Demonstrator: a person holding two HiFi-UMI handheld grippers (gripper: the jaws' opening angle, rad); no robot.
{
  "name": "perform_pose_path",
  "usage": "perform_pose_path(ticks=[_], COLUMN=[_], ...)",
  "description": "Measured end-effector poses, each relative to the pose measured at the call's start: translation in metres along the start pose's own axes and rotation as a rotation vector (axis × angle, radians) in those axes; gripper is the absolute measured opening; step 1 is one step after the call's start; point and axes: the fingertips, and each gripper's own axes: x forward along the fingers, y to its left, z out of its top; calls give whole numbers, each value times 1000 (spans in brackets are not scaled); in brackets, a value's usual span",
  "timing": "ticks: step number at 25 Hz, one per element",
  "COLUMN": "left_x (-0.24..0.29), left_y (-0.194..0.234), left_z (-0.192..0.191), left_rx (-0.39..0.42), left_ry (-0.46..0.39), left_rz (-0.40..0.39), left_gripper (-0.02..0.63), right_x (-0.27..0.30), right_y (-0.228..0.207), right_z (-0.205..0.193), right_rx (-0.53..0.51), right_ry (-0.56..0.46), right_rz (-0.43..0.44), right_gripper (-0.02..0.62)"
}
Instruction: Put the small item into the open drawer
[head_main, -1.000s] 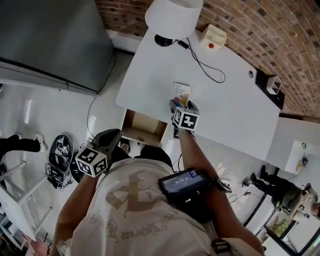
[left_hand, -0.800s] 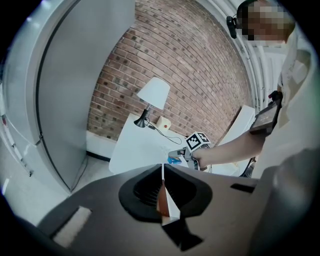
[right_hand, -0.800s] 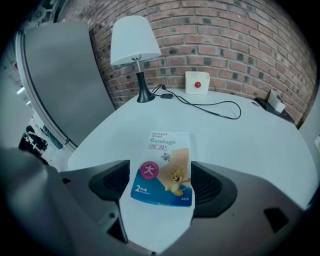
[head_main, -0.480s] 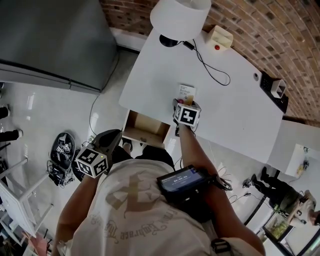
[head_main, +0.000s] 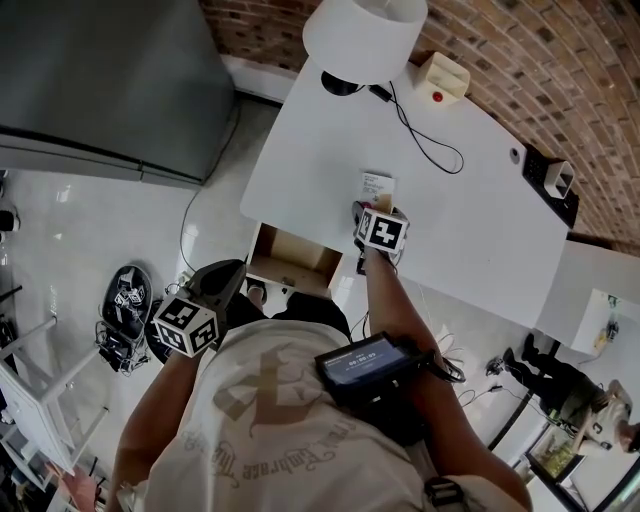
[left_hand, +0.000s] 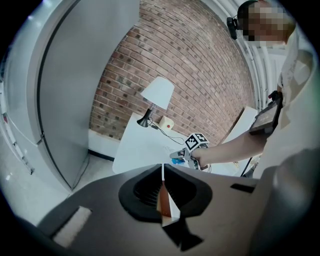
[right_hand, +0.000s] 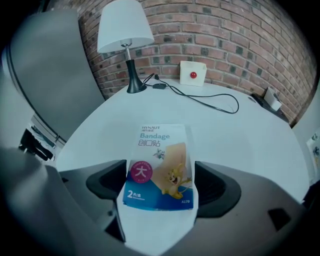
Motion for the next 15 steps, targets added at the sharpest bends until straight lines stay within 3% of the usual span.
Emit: perform_pose_path(ticks=[15], left_x=[4], left_y=[-2], left_z=[2], left_rx=[-2], left_ry=[0], left_rz=[3], left_gripper=[15], right_x=[4], right_y=[2], right_z=[-3], right_rx=[-42], right_ry=[76], right_rz=[31], right_gripper=[362])
